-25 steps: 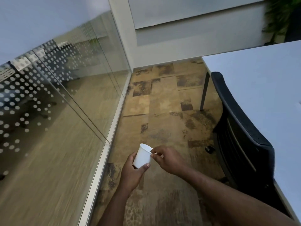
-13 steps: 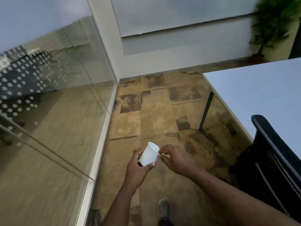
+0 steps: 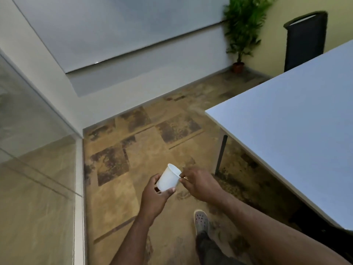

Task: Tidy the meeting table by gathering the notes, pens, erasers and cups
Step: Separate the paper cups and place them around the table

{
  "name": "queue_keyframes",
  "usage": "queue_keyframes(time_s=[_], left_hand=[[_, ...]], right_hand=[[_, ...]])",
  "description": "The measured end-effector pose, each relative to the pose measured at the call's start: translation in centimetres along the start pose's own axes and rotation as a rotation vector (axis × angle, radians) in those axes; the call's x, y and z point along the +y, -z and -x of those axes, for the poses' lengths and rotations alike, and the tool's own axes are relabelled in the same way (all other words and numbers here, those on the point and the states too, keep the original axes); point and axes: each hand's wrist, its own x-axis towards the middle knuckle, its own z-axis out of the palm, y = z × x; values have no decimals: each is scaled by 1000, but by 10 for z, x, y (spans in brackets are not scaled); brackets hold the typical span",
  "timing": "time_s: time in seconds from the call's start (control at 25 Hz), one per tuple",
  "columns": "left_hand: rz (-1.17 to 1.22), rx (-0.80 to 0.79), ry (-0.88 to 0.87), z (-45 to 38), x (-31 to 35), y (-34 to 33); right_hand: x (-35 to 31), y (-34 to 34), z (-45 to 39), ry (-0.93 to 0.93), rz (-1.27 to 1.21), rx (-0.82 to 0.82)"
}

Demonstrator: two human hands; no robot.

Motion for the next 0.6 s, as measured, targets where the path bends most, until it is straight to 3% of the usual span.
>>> queue_keyframes(time_s=[0.32, 0.6], left_hand=[[-55, -61, -61, -283, 60, 5], [-19, -160, -95, -479, 110, 8]], right_hand=[[67, 22, -262, -72, 1, 58], [111, 37, -441, -172, -8, 99]])
